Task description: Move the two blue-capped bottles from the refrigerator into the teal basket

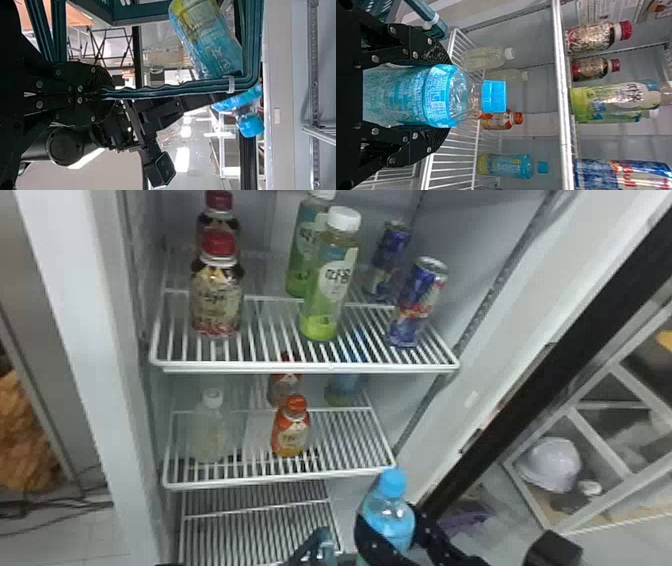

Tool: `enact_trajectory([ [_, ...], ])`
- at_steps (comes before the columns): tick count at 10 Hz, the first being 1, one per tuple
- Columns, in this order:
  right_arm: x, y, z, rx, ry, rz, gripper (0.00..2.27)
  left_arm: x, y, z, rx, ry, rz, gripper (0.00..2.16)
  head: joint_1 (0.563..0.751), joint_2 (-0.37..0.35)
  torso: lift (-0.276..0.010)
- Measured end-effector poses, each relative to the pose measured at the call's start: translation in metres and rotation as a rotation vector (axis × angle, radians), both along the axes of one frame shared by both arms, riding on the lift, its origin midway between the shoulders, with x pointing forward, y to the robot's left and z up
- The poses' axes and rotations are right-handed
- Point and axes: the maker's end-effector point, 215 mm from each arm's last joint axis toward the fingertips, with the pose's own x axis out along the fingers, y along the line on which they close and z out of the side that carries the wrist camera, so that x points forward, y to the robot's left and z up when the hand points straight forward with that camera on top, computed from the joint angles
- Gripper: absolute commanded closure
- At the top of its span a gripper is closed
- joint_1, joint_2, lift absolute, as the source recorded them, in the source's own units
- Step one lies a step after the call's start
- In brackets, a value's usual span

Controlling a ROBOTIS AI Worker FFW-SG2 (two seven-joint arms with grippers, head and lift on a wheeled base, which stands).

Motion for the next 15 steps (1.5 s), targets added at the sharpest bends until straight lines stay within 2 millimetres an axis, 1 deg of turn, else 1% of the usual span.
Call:
enact_trajectory([
  [1,-0.001,-0.003,-0.010,-0.009,0.016,0.009,0.61,0.000,0.000,0.001,-0.002,0.001,0.000,1.16,0.695,-0.350,-0.136],
  [4,0.002,-0.006,-0.024,-0.018,0.018,0.059,0.50,-0.001,0.000,0.001,-0.005,0.004,0.000,1.16,0.695,-0.350,-0.136],
  [7,0.015,-0.011,-0.015,-0.026,-0.057,0.060,0.49,0.000,0.000,0.002,-0.009,0.005,0.002,1.16,0.695,-0.350,-0.136],
  [9,0.032,-0.020,-0.003,-0.028,-0.149,0.036,0.49,0.001,0.000,0.002,-0.007,0.004,0.004,1.16,0.695,-0.350,-0.136],
  [11,0.053,-0.033,0.010,-0.040,-0.262,-0.021,0.49,0.002,0.000,0.002,-0.007,0.003,0.008,1.16,0.695,-0.350,-0.136],
  [12,0.058,-0.038,0.017,-0.046,-0.304,-0.047,0.50,0.002,0.000,0.002,-0.007,0.003,0.010,1.16,0.695,-0.350,-0.136],
  [13,0.061,-0.041,0.020,-0.050,-0.324,-0.059,0.50,0.002,0.001,0.002,-0.007,0.004,0.012,1.16,0.695,-0.350,-0.136],
  [15,0.068,-0.049,0.018,-0.061,-0.352,-0.086,0.50,0.003,0.001,0.002,-0.008,0.006,0.015,1.16,0.695,-0.350,-0.136],
])
